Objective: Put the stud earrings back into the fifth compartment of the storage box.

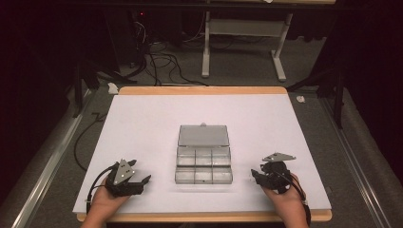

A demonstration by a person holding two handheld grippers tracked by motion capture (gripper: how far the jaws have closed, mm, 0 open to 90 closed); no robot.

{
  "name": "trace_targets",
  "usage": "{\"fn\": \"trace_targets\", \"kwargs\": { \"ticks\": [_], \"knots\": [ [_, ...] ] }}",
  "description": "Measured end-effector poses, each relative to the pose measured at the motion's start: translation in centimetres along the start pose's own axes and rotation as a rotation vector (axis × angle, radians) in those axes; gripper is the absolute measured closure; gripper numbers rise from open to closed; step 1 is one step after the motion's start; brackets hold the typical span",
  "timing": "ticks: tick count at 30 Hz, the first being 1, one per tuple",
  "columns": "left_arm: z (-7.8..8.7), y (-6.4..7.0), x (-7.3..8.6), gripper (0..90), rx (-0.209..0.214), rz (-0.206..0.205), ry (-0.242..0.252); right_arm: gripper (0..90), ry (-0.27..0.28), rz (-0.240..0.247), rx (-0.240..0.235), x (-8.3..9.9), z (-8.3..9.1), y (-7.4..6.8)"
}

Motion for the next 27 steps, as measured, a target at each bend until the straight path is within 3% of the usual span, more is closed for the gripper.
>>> {"fn": "trace_targets", "kwargs": {
  "ticks": [2, 9, 15, 27],
  "knots": [
    [0.01, -0.01, 0.00, 22.0, 0.001, 0.001, 0.002, 60.2, -0.017, 0.000, 0.011, 0.11, -0.07, 0.26],
    [0.03, -0.03, 0.00, 22.0, 0.010, 0.008, 0.005, 59.2, -0.074, -0.011, -0.015, 0.09, 0.06, 0.90],
    [0.01, -0.02, 0.00, 22.0, 0.010, 0.005, 0.003, 61.4, -0.144, 0.014, -0.027, 0.08, 0.13, 0.82],
    [0.01, -0.03, 0.00, 22.0, 0.018, 0.006, 0.002, 64.7, -0.279, 0.043, -0.104, 0.19, -0.02, 0.45]
  ]
}}
Point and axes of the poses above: each handheld gripper's, and its own axes: z roughly backward along the jaws, x roughly out of its underside, y roughly to its right, the point moved 4 cm from there along -z, roughly forward along the jaws, and after that the axes turned 7 degrees about z, right-handed, at the moved point
